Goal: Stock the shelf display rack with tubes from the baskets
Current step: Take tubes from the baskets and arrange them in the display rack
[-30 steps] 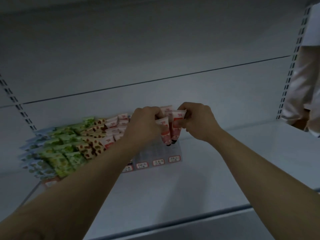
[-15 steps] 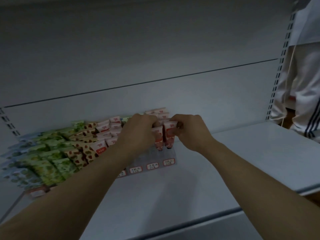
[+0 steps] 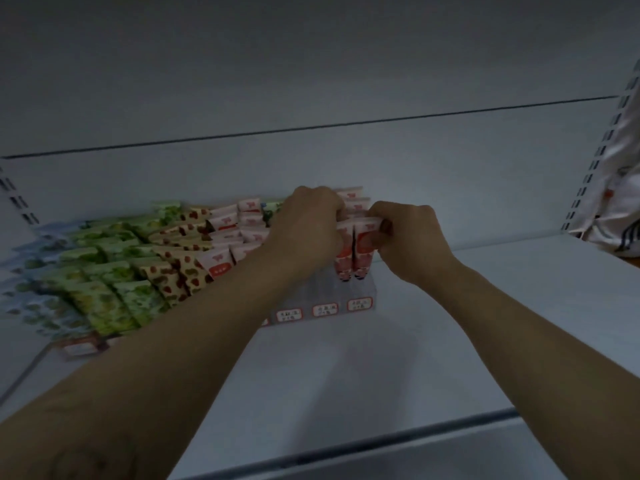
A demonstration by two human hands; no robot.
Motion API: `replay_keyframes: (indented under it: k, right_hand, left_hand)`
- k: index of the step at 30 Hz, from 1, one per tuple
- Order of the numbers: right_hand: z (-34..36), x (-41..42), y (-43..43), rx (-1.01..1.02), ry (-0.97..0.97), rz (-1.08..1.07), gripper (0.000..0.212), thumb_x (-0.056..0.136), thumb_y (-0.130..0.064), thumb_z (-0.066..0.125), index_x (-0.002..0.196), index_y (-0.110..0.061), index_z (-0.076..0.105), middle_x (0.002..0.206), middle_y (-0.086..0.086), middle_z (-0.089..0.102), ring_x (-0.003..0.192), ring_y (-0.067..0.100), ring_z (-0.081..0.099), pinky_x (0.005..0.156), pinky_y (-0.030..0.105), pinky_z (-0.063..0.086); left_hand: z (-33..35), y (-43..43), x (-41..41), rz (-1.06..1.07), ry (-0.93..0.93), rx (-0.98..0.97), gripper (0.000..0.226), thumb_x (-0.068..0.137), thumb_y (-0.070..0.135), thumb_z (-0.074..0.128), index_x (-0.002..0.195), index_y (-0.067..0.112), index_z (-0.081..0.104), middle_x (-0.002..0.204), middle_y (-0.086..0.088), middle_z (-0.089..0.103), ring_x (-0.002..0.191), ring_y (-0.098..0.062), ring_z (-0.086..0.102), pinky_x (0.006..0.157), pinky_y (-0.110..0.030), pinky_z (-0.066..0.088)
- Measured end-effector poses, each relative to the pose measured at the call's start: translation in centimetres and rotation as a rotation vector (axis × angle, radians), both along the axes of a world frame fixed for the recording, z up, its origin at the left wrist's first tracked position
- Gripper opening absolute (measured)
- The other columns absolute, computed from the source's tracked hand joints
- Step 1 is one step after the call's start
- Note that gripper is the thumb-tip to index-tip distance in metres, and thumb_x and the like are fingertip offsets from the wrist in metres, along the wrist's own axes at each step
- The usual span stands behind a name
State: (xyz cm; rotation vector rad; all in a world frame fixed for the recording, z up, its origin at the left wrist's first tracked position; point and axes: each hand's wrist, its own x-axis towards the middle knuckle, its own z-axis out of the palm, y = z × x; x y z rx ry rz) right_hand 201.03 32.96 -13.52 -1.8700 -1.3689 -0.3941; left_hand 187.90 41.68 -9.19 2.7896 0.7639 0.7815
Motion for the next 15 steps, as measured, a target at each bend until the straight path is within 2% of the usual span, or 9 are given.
replay_keyframes:
  k: [1,5,8,10,13,15]
  right_hand:
    - [-0.1,0.0,0.0,0.006,0.000,-0.012,0.018,0.077,0.003,0.058,0.085,-0.007,0.070,0.066,0.005,0.065,0.057,0.021,0.055,0.053,0.024,0.039]
    - [-0.2,-0.1,0.3,0.011,-0.052,-0.063,0.014,0.078,0.001,0.056,0.080,-0.002,0.069,0.070,0.014,0.068,0.061,0.030,0.059,0.055,0.029,0.039]
    - [-0.2,-0.4,0.5,-0.024,-0.043,-0.105,0.010,0.080,-0.002,0.056,0.078,-0.002,0.066,0.071,0.016,0.068,0.059,0.024,0.052,0.055,0.030,0.032]
    - [-0.2,-0.5,0.6,-0.046,-0.062,-0.114,0.009,0.079,-0.003,0.057,0.078,-0.005,0.066,0.072,0.017,0.067,0.060,0.027,0.053,0.056,0.029,0.030]
    - [-0.1,-0.9,0.8,-0.058,-0.118,-0.109,0.008,0.077,-0.007,0.058,0.078,-0.005,0.065,0.071,0.019,0.067,0.063,0.036,0.059,0.054,0.032,0.041]
    - [-0.2,-1.6,1.2,-0.042,-0.171,-0.081,0.015,0.074,-0.012,0.055,0.079,-0.004,0.067,0.070,0.019,0.067,0.062,0.037,0.060,0.054,0.033,0.043]
  left_hand:
    - [0.1,-0.2,0.0,-0.012,-0.004,-0.004,0.019,0.076,0.006,0.065,0.095,0.008,0.070,0.092,-0.009,0.062,0.084,-0.025,0.058,0.068,-0.030,0.048]
    - [-0.2,-1.0,0.3,-0.027,-0.020,-0.001,0.020,0.081,0.013,0.065,0.100,0.009,0.070,0.101,-0.013,0.062,0.094,-0.028,0.056,0.076,-0.033,0.050]
    - [-0.5,-0.9,0.7,-0.036,-0.039,-0.004,0.019,0.080,0.014,0.069,0.099,0.011,0.070,0.102,-0.012,0.061,0.096,-0.028,0.056,0.077,-0.033,0.050]
    - [-0.6,-0.8,0.6,-0.041,-0.069,-0.032,0.019,0.079,0.013,0.070,0.098,0.010,0.072,0.097,-0.010,0.063,0.092,-0.025,0.058,0.075,-0.030,0.049]
    - [-0.7,-0.2,0.2,-0.021,-0.100,-0.053,0.015,0.076,0.009,0.072,0.090,0.007,0.074,0.090,-0.011,0.069,0.075,-0.020,0.058,0.069,-0.027,0.047]
    - [-1.1,0.3,-0.4,0.005,-0.113,-0.052,0.008,0.075,0.008,0.072,0.083,0.006,0.073,0.085,-0.011,0.069,0.072,-0.020,0.059,0.065,-0.026,0.044]
